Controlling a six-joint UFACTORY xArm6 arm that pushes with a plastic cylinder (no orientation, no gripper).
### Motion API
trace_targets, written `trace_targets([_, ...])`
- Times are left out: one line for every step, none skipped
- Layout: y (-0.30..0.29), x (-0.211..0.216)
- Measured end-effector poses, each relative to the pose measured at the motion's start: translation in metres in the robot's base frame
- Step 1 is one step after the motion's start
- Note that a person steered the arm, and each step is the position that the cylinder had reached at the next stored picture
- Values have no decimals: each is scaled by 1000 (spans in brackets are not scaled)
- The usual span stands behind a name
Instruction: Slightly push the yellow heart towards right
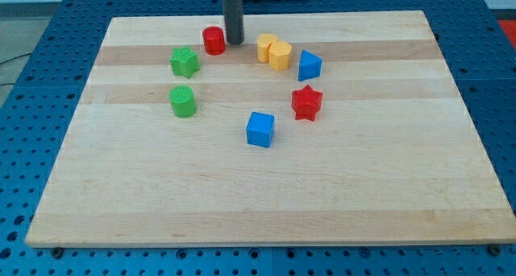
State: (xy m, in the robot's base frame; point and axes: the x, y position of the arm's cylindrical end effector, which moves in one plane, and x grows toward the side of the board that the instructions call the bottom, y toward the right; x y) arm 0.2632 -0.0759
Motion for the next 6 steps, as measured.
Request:
trace_targets([-5, 4])
trace_targets([-3, 29])
trace_targets([39, 49])
trace_targets([65, 42])
trace_targets([78, 24])
trace_targets([73, 16])
